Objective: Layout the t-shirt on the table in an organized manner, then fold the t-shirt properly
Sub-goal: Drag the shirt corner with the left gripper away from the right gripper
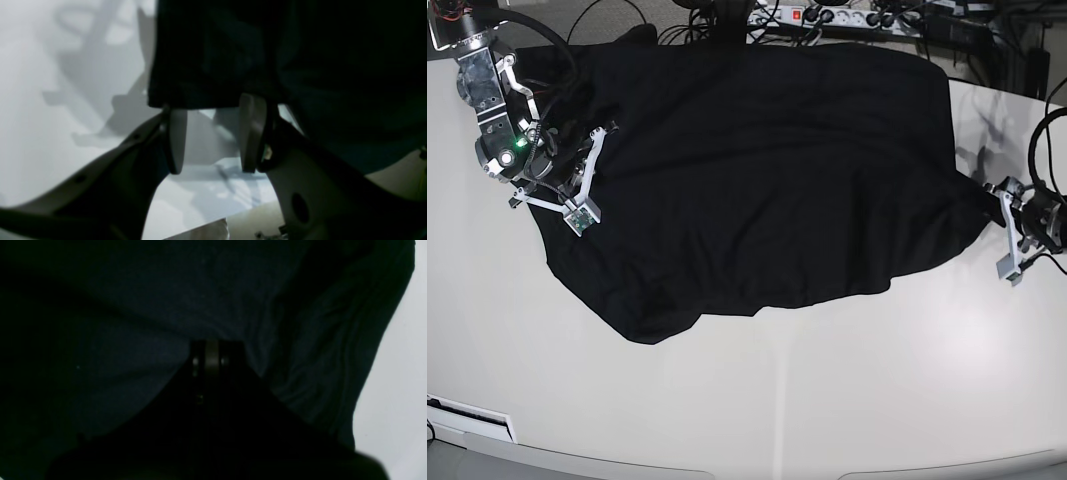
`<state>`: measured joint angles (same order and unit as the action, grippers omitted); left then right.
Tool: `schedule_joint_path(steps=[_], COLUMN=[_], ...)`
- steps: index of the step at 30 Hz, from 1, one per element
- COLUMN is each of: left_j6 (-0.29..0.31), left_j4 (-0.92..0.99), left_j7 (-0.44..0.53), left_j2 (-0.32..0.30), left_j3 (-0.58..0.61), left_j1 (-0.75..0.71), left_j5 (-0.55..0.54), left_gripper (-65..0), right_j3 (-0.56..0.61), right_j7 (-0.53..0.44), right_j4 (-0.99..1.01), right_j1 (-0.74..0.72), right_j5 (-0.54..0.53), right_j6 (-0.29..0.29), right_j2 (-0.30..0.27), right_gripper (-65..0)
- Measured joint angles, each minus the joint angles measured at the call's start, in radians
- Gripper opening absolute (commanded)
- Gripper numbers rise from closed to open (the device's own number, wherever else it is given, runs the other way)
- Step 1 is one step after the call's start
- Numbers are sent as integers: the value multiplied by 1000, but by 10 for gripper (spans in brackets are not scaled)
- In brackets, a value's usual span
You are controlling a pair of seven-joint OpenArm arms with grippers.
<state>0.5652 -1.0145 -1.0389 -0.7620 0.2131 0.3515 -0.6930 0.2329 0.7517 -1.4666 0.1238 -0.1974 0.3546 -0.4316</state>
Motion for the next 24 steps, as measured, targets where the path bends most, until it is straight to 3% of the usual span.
schedule_joint_path(steps=[9,14,17,24], left_j6=[-3,-26,-38,-42], left_j4=[-4,-6,-5,-1], left_j7=[142,237,309,340], left_j2=[1,2,3,8], left_j3=[-6,-6,-6,-3], left_j1=[-110,-117,-116,-77], left_j5=[83,208,272,349], left_gripper=[-399,-531,-534,-534], right_j3=[0,0,0,0], right_j7=[0,3,7,19], right_j4=[0,0,0,0], right_j1=[0,0,0,0], right_j5=[0,0,0,0], right_j6=[0,0,0,0], right_j2=[0,0,0,2], right_gripper=[-650,-650,-650,-650])
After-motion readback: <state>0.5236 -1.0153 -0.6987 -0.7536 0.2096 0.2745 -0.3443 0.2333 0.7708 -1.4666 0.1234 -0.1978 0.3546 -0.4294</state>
